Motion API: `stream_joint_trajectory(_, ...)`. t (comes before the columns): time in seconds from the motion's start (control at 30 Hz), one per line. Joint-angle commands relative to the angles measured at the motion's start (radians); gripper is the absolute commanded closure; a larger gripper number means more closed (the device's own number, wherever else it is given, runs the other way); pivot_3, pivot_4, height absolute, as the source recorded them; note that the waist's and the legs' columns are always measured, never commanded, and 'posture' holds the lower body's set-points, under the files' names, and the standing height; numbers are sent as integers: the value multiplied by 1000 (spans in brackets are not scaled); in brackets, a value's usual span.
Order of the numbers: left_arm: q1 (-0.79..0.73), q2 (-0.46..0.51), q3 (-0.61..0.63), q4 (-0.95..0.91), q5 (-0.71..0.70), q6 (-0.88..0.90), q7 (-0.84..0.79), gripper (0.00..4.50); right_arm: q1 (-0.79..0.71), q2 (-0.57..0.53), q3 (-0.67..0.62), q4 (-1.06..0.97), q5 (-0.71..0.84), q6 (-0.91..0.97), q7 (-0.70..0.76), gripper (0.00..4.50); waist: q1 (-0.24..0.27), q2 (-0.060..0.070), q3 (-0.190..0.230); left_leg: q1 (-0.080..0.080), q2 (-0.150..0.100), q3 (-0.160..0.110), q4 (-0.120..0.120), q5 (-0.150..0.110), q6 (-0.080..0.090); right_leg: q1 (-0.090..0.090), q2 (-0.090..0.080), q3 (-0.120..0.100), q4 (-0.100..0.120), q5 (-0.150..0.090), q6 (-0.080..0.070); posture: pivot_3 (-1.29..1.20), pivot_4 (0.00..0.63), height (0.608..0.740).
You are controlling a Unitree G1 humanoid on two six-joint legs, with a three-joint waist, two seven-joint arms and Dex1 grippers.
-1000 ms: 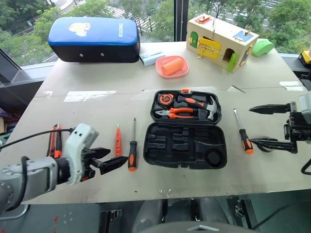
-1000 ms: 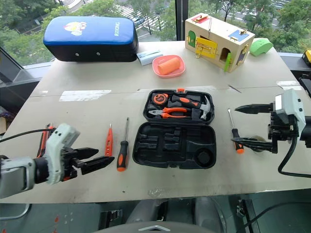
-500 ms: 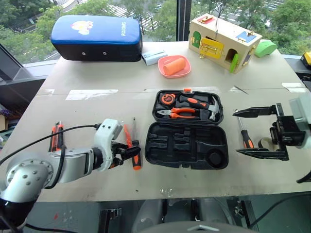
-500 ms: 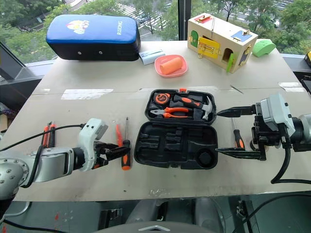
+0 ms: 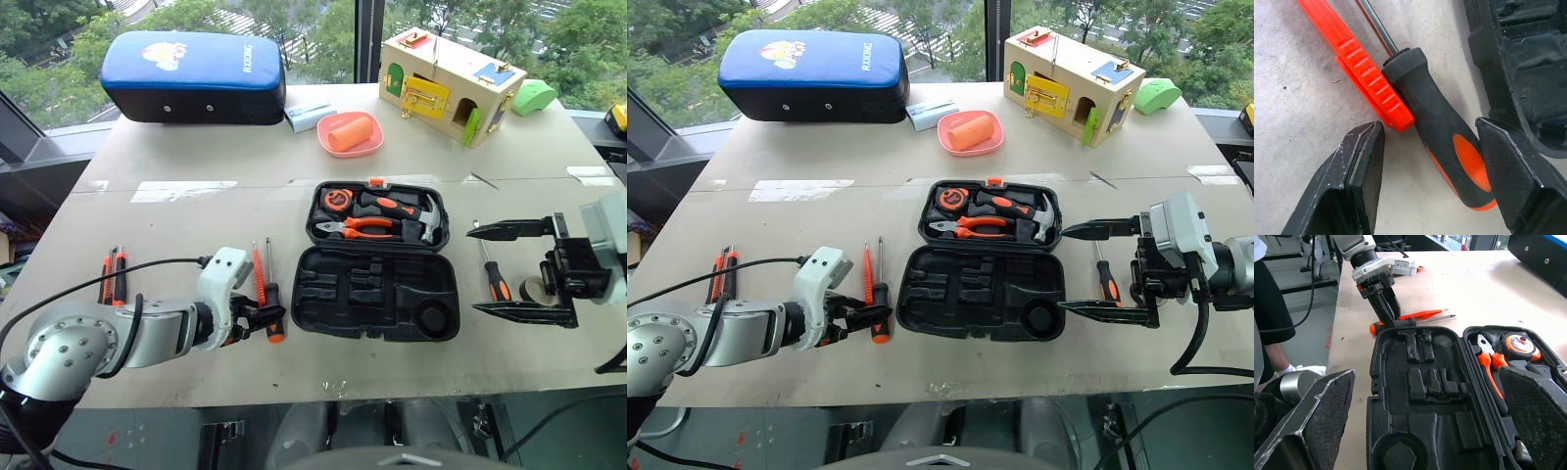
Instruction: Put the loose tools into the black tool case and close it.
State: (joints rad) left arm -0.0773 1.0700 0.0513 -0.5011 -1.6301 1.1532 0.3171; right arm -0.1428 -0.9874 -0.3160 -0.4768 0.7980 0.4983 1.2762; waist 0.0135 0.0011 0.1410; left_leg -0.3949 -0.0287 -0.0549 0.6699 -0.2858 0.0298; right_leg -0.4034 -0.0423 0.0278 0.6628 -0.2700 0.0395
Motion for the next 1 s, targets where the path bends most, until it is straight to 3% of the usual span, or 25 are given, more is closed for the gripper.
stream_joint_trajectory(0.03, 5, 17, 17, -29, 8, -2, -2, 1257, -9, 1, -16, -8, 11, -15, 0, 0, 0, 0, 0, 0, 0, 0, 0, 0, 0, 0, 0, 0, 0, 0, 0, 0, 150, 735)
stream_joint_trajectory(0.27, 50, 35, 51, -47, 17, -7, -8, 1257, -33, 7, 9, 0, 10, -16, 5, 0, 0, 0, 0, 0, 0, 0, 0, 0, 0, 0, 0, 0, 0, 0, 0, 0, 150, 735)
stream_joint_trajectory(0.9, 17, -19, -25, -59, 165, 38, -107, 1257, -23, -3, -1, -44, 43, 21, -12, 0, 3, 0, 0, 0, -1, 0, 0, 0, 0, 0, 0, 0, 0, 0, 0, 0, 150, 735)
stream_joint_trajectory(1.0, 17, -27, -23, -60, 169, 43, -101, 2051, -26, -4, -5, -46, 50, 28, -17, 0, 3, 0, 0, 0, -1, -1, 0, 0, 0, 1, -1, -1, 0, 0, 0, 0, 150, 735)
